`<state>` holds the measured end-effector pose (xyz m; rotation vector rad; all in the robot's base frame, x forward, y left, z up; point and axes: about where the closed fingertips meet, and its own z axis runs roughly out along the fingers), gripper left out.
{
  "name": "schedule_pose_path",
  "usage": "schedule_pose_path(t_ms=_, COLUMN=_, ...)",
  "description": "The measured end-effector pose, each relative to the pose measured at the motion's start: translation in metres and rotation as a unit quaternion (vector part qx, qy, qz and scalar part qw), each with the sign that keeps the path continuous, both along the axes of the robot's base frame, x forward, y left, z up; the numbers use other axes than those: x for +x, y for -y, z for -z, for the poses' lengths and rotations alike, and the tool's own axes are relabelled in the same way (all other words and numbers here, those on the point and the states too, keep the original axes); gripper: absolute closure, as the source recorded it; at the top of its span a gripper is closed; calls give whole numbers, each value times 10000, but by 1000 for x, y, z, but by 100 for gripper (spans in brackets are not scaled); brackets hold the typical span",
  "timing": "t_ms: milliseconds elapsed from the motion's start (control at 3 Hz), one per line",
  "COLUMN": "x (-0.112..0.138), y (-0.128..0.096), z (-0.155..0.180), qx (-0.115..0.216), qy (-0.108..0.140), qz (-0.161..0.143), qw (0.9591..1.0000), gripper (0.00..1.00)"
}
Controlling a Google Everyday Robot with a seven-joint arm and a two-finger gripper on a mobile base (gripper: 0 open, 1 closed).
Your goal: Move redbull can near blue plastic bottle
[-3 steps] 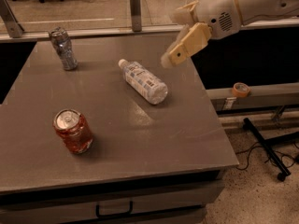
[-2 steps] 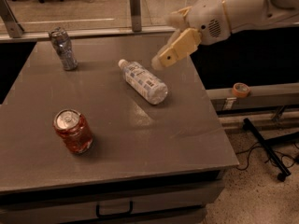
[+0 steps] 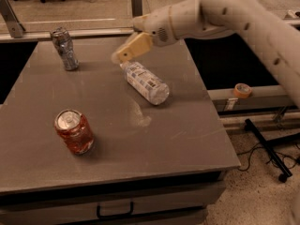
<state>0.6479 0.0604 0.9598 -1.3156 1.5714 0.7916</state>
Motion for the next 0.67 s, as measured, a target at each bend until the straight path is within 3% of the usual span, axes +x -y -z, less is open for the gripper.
schedule_pose_path(t_ms=667, x=40, y=-102, z=31, qx=489, qy=61, qz=398, qw=9980, gripper=0)
